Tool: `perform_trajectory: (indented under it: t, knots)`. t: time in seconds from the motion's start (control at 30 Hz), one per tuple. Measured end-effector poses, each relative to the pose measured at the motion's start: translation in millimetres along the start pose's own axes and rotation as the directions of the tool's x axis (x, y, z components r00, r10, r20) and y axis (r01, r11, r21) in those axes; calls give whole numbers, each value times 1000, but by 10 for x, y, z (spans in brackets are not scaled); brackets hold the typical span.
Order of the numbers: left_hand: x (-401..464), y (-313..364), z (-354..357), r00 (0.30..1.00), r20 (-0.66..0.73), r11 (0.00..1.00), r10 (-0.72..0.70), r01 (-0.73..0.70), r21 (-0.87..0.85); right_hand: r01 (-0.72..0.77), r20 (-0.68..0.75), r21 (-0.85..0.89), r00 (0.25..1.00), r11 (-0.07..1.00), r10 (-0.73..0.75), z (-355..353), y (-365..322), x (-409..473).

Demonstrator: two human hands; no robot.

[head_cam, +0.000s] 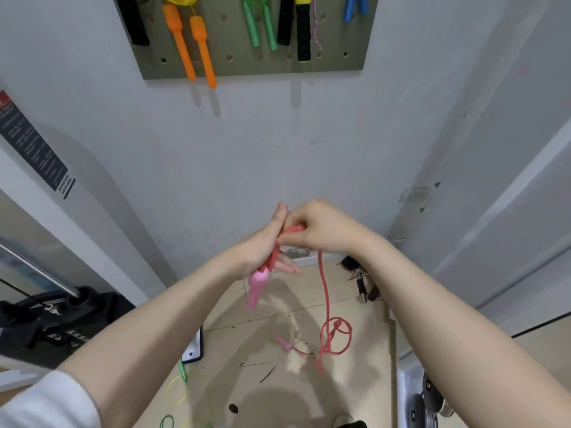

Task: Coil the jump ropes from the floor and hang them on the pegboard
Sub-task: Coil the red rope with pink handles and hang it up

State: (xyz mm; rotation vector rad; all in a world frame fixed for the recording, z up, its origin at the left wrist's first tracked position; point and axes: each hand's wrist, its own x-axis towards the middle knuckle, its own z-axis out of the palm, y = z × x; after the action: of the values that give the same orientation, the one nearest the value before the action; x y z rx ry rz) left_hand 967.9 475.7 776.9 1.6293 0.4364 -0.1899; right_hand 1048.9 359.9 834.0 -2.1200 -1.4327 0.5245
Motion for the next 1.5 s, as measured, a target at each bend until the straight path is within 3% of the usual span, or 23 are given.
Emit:
perform_trajectory:
  t: [0.13, 0.2, 0.27, 0.37, 0.43, 0.5, 0.53, 0.6, 0.67, 0.77, 0.83, 0.9, 0.97, 1.03, 1.07, 1.13, 1.2, 1.23, 1.3, 1.33, 1.37, 1.43, 1.5]
  knots:
    - [-150, 295, -31, 920, 390, 954, 34, 87, -286, -45, -241, 324, 962, 945, 129, -173, 211, -17]
    - [-179, 364, -120, 792, 585, 917, 173, 87, -390, -34, -300, 412, 939, 910, 171, -81, 324, 12]
    - [-203, 402, -169, 655, 672, 813, 347, 147, -563, -53, -243, 590, 940, 806, 240, 66, 434, 31]
    - [-189, 451, -263, 647, 503, 527, 573, 180, -831, -190, 25, 716, 969, 672, 248, 339, 599, -15]
    - [-204, 468, -345, 782, 304, 463, 544, 23, -886, -319, 227, 662, 948, 678, 225, 541, 646, -96]
    - [-157, 376, -452, 940, 16, 507, 340, -169, -846, -413, 389, 545, 895, 730, 217, 638, 623, -170]
    - [-130, 298, -496, 969, -97, 551, 228, -210, -808, -429, 449, 484, 870, 763, 204, 624, 577, -199]
    - [-72, 129, -505, 969, -243, 704, 43, -202, -681, -419, 512, 410, 841, 810, 176, 498, 434, -214]
    - [-40, -54, -425, 953, -301, 861, -33, -125, -492, -369, 524, 355, 839, 859, 143, 328, 249, -216]
    - [-68, -183, -252, 994, -110, 968, -22, -6, -252, -197, 419, 278, 906, 940, 66, 99, 18, -184]
    - [-199, -112, -141, 995, 77, 997, -63, 67, -46, -112, 218, 264, 974, 958, 53, -40, -12, -144]
    - [-300, 44, -93, 966, 244, 996, -89, 80, 47, -58, -17, 329, 998, 943, 67, -140, 83, -109]
    - [-369, 184, -80, 892, 451, 1000, 15, -2, -30, -25, -122, 429, 989, 903, 85, -145, 217, -107]
    - [-414, 256, -116, 736, 641, 958, 220, -39, -284, -47, -22, 536, 997, 843, 69, -23, 346, -113]
    - [-416, 272, -146, 658, 679, 895, 326, 17, -446, -76, 60, 540, 997, 838, 52, 75, 392, -117]
    - [-405, 292, -246, 577, 617, 708, 535, 91, -700, -125, 198, 473, 980, 872, 34, 279, 482, -128]
    - [-401, 298, -341, 633, 394, 520, 666, -15, -854, -166, 294, 422, 955, 891, 38, 469, 575, -172]
    - [-410, 319, -397, 724, 253, 472, 642, -113, -874, -185, 327, 423, 944, 887, 41, 543, 614, -214]
    - [-419, 309, -534, 898, -122, 498, 423, -343, -796, -256, 375, 497, 925, 829, 61, 627, 660, -295]
    - [-394, 249, -589, 918, -268, 522, 293, -389, -759, -289, 376, 556, 924, 779, 75, 633, 670, -319]
    - [-363, 176, -615, 920, -340, 544, 196, -390, -743, -304, 366, 606, 927, 735, 81, 608, 652, -341]
    - [-325, 48, -572, 922, -377, 701, 89, -327, -634, -273, 340, 635, 939, 722, 56, 498, 573, -360]
    - [-305, -65, -454, 922, -375, 864, 102, -268, -425, -234, 351, 621, 937, 748, 2, 387, 456, -357]
